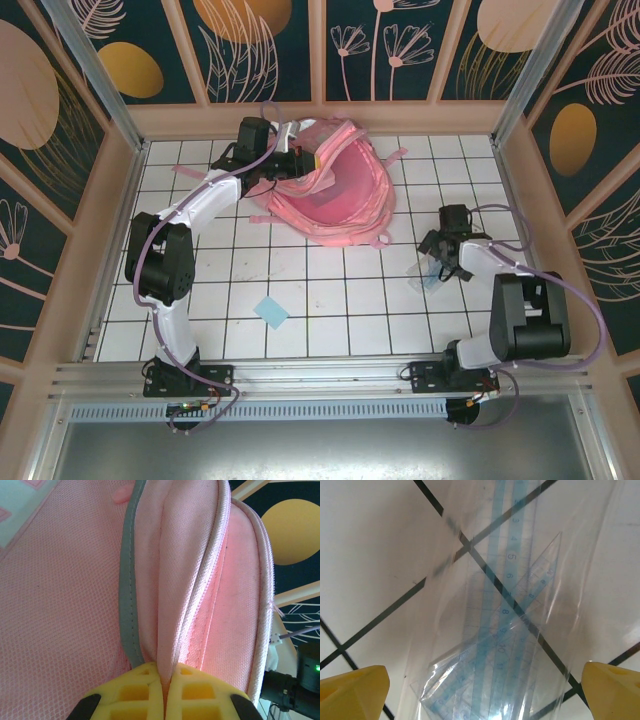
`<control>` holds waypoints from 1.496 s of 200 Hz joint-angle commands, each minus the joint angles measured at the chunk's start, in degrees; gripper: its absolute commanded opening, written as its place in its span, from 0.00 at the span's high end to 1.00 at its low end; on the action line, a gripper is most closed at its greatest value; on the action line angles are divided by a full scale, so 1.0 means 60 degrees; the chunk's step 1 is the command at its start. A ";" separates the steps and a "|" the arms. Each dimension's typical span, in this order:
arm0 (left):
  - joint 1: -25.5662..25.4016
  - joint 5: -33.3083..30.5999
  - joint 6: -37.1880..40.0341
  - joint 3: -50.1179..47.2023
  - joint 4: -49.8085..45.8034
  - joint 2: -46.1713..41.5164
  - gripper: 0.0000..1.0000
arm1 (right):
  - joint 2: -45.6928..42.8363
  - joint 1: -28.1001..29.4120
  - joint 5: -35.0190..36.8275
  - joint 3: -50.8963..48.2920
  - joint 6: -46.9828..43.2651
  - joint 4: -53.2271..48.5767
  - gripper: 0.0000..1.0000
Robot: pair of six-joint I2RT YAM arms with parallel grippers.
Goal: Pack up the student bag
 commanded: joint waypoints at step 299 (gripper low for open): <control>-0.0065 0.0077 0.0015 0.0359 0.0663 -0.0673 1.00 | -0.0306 0.0511 -0.0420 0.1160 -0.0179 -0.0348 1.00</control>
